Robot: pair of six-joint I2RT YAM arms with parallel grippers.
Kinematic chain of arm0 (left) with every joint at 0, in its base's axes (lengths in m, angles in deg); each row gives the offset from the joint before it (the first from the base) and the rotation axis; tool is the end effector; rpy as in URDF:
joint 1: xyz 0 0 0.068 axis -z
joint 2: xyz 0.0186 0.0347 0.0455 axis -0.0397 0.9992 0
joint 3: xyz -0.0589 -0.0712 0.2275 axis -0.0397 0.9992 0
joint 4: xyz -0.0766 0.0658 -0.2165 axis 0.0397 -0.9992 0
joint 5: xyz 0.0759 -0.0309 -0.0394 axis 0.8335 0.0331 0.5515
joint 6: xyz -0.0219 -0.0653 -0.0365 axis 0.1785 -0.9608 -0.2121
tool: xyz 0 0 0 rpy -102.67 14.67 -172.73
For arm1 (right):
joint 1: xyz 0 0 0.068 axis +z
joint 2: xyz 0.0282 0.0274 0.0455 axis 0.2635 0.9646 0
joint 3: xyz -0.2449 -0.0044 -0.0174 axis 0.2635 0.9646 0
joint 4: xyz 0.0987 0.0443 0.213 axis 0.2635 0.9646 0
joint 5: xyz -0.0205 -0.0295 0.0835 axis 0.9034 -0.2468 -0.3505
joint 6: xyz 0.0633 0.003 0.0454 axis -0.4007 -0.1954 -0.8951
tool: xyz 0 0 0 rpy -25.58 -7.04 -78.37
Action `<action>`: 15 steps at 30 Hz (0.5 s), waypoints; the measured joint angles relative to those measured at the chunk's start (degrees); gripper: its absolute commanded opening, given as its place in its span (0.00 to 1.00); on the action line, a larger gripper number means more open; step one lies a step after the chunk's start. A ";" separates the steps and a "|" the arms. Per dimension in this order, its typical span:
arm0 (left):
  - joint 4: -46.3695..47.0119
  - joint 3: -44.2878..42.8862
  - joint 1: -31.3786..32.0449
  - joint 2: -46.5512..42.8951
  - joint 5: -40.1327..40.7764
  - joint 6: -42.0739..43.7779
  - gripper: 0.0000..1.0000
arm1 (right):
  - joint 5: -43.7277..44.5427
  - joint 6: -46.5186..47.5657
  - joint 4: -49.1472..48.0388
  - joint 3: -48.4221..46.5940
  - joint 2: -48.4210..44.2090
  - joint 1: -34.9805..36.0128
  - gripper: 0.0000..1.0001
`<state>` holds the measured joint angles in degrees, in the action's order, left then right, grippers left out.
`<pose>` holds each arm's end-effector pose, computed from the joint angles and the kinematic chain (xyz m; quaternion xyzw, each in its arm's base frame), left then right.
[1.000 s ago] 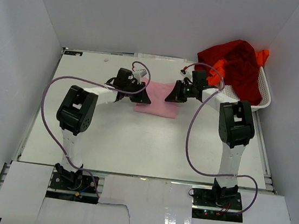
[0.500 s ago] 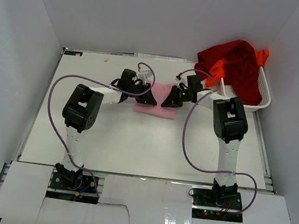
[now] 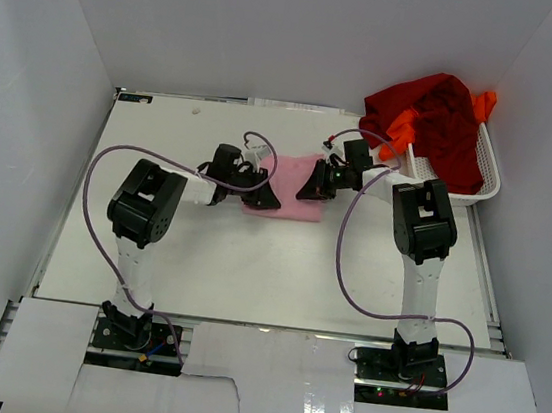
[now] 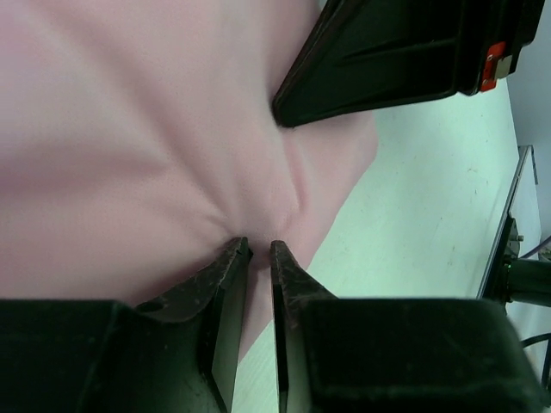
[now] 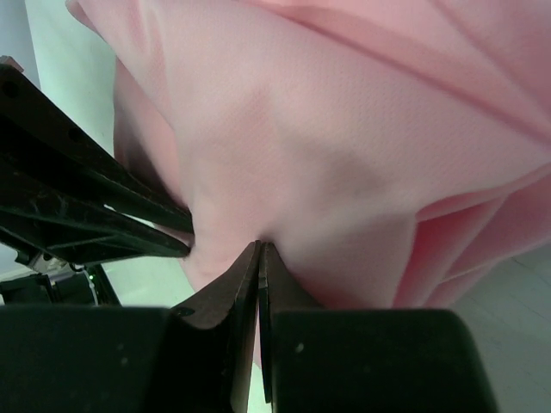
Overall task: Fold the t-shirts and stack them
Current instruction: Smooth out wrinkles on the folded tshirt
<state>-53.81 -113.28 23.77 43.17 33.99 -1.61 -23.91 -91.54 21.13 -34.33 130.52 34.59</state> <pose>0.3596 -0.1888 0.0983 0.1524 0.8482 -0.4406 0.2514 0.4061 0.1886 0.1054 -0.0922 0.8782 0.4276 0.1934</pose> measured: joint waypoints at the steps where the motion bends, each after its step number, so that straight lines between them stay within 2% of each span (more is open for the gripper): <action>1: 0.46 0.92 -0.37 -0.57 0.39 -0.31 0.30 | 0.00 0.07 0.04 0.00 0.00 0.00 0.08; 7: -1.70 6.64 -3.91 -7.08 7.76 -0.28 0.32 | 0.33 0.46 0.92 0.00 0.00 0.00 0.08; 11: -6.71 7.04 -4.92 -10.12 14.43 0.09 0.30 | 0.61 0.83 1.31 0.00 0.00 0.00 0.08; 15: -10.71 7.61 -6.54 -12.31 16.87 -0.15 0.32 | 1.01 1.31 1.49 0.00 0.00 -0.02 0.08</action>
<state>-64.52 -105.67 17.23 30.86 50.86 -1.76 -22.91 -90.23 22.61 -34.33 130.52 34.57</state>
